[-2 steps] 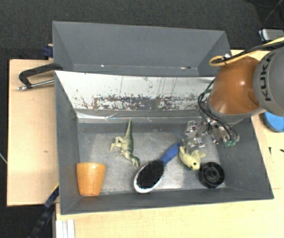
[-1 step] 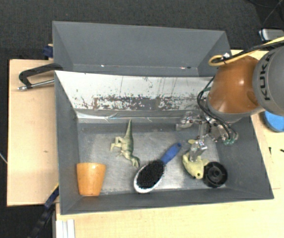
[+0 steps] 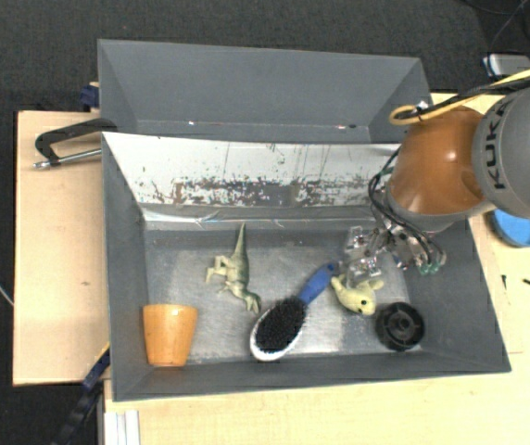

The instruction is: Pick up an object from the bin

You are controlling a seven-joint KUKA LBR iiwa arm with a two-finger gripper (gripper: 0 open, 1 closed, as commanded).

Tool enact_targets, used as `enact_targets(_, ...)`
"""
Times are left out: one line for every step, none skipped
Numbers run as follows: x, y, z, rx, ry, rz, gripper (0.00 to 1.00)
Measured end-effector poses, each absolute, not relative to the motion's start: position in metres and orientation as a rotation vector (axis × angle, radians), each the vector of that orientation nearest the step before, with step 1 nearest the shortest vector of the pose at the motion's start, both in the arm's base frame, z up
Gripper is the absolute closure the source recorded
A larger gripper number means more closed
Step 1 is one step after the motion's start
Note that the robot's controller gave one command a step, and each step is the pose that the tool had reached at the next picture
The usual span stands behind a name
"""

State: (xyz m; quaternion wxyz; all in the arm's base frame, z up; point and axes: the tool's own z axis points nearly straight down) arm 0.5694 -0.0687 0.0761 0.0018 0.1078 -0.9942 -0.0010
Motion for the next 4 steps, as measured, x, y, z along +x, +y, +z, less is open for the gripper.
enact_targets(0.5734, -0.068, 0.0761, 0.338, -3.14, 0.0, 0.0)
enact_targets(0.5697, -0.0684, 0.0756, 0.338, -3.123, -0.003, 1.0)
enact_targets(0.5727, -0.0679, 0.0754, 0.339, -3.138, -0.001, 0.0)
enact_targets(0.5715, -0.0681, 0.0746, 0.339, -3.135, -0.001, 1.0)
